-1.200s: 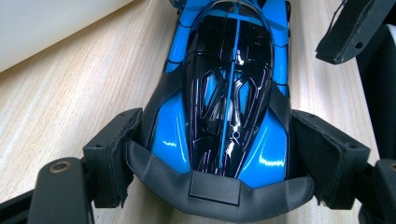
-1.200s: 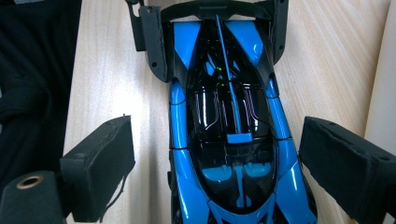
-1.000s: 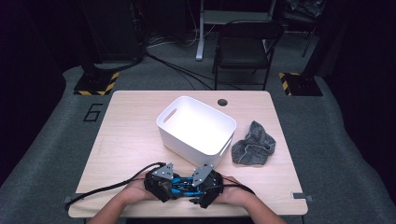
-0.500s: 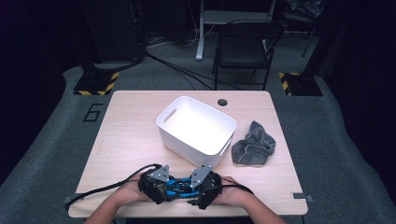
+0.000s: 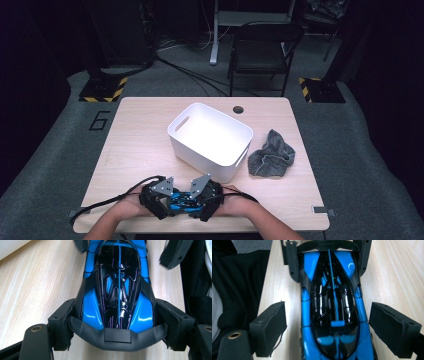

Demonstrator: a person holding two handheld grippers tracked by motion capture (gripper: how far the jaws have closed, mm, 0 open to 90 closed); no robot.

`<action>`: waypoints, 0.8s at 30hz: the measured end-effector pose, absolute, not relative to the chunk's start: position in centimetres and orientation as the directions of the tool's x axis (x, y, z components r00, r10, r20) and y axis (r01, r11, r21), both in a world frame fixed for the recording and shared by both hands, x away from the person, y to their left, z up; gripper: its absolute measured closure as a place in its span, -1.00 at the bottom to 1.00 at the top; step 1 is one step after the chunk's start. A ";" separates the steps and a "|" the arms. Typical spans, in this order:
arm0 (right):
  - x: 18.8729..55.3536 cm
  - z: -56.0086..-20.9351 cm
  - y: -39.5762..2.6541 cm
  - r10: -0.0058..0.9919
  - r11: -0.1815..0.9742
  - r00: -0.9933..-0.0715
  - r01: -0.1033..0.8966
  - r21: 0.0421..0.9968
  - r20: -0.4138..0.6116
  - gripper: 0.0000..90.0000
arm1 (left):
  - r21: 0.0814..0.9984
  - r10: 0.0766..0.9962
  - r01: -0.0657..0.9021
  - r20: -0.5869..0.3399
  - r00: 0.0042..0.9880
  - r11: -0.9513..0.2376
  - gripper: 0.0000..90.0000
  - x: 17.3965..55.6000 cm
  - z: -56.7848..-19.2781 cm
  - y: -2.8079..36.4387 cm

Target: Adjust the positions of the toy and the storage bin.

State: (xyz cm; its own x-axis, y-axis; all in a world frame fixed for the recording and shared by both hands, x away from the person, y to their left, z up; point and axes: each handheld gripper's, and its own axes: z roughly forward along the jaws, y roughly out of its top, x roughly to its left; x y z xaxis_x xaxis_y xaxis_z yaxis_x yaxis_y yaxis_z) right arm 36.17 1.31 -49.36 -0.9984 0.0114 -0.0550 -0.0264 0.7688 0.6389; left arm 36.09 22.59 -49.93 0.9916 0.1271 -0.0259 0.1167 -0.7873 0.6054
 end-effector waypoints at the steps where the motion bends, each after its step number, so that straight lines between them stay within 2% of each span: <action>1: 36.3 -49.5 1.6 0.007 0.769 -0.998 -0.031 0.638 -0.056 -0.69 | 0.604 0.129 0.114 -0.020 0.992 -0.788 -0.46 36.1 -49.9 22.6; 11: 37.1 -50.7 3.2 -0.040 0.784 -0.999 -0.052 0.618 -0.034 -0.68 | 0.609 0.108 0.107 -0.036 0.994 -0.786 -0.46 36.1 -49.9 22.7; 15: 37.0 -51.0 3.1 -0.032 0.782 -0.999 -0.026 0.622 -0.002 -0.68 | 0.615 0.112 0.107 -0.031 0.993 -0.781 -0.46 36.3 -49.7 22.7; 24: 37.2 -51.3 3.1 -0.039 0.773 -0.999 -0.035 0.634 -0.008 -0.67 | 0.618 0.105 0.104 -0.035 0.994 -0.779 -0.46 36.3 -49.1 22.8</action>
State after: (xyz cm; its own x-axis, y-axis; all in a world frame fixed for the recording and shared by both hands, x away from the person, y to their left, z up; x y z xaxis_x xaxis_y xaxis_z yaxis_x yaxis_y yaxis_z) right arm 37.21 3.14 -51.30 -0.9992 -0.0392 -0.0077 -0.0352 0.7729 0.6335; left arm 36.29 22.76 -49.13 0.9938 0.1054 -0.0349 0.1044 -0.7794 0.6178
